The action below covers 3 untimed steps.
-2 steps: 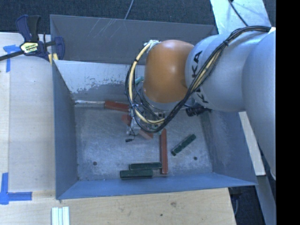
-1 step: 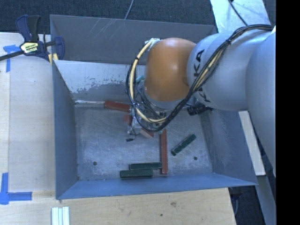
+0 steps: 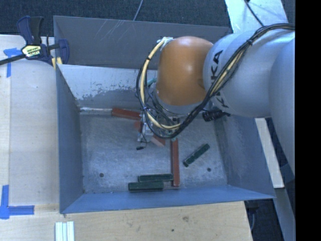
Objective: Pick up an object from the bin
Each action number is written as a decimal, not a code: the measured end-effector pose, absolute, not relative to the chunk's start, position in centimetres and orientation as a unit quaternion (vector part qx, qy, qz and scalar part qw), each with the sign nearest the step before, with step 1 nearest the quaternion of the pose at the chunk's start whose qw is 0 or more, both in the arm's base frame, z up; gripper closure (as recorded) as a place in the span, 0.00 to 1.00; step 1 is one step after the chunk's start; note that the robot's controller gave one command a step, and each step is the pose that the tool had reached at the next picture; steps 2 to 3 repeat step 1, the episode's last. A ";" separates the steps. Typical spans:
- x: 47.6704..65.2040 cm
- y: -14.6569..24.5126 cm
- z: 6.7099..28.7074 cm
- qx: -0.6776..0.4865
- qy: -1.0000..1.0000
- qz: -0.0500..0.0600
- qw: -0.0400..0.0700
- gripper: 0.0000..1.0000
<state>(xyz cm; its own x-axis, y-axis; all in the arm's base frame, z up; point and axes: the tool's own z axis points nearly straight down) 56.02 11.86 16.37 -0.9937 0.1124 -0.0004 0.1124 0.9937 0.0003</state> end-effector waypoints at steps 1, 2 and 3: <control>56.1 11.9 17.7 0.057 0.998 0.000 0.001 1.00; 56.1 11.9 17.7 0.057 0.998 0.000 0.001 1.00; 56.1 11.9 17.7 0.057 0.998 0.000 0.001 1.00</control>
Offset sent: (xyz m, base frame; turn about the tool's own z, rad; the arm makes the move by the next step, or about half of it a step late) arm 0.0001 0.0001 0.0293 0.0000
